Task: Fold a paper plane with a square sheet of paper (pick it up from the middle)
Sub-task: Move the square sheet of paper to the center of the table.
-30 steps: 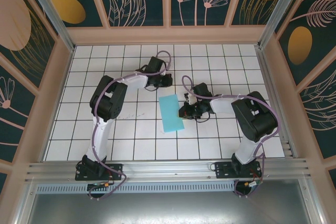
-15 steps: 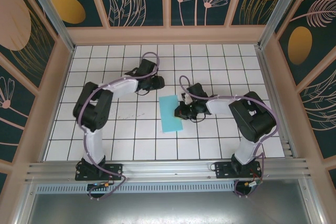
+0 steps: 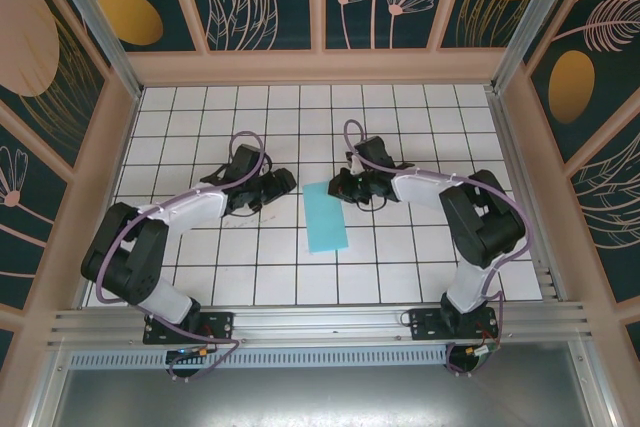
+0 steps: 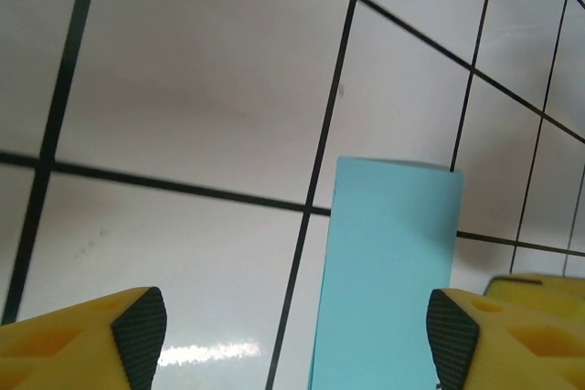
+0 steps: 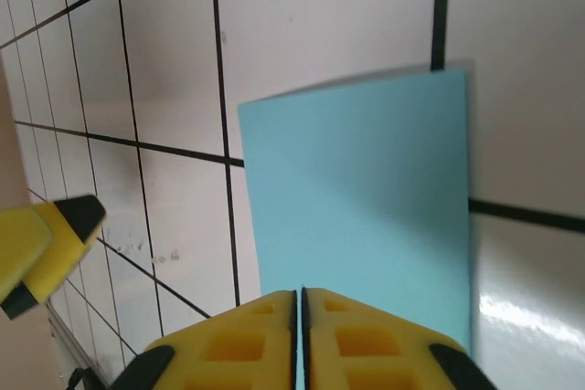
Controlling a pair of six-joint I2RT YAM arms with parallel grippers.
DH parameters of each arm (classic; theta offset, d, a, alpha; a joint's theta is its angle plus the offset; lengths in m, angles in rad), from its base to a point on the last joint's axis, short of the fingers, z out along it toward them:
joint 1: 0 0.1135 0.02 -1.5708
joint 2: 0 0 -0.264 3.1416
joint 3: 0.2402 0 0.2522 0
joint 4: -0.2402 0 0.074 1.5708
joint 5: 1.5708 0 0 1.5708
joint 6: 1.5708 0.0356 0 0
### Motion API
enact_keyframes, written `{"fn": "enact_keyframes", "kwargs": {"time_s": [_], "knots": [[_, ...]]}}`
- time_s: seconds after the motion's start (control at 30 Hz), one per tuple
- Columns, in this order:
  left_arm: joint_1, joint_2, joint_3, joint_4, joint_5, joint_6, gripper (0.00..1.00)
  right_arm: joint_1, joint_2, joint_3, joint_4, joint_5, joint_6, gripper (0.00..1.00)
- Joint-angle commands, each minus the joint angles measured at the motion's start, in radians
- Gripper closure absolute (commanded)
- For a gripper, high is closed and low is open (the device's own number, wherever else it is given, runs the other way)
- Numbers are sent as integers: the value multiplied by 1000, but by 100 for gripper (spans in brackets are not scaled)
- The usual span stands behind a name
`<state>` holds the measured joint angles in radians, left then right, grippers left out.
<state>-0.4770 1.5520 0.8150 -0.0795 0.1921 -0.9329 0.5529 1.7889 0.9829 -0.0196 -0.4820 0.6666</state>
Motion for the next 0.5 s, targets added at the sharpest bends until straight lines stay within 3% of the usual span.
{"fn": "enact_keyframes", "kwargs": {"time_s": [0.0, 0.17, 0.47], "knots": [[-3, -41, -49, 77, 74, -94, 20, 5, 55, 34, -55, 22, -16, 85], [-3, -75, -118, 113, 95, -138, 15, 21, 104, 52, -60, 58, 8, 81], [-9, -141, -225, 187, 135, -210, 15, 68, 171, 84, 45, 92, 142, 80]]}}
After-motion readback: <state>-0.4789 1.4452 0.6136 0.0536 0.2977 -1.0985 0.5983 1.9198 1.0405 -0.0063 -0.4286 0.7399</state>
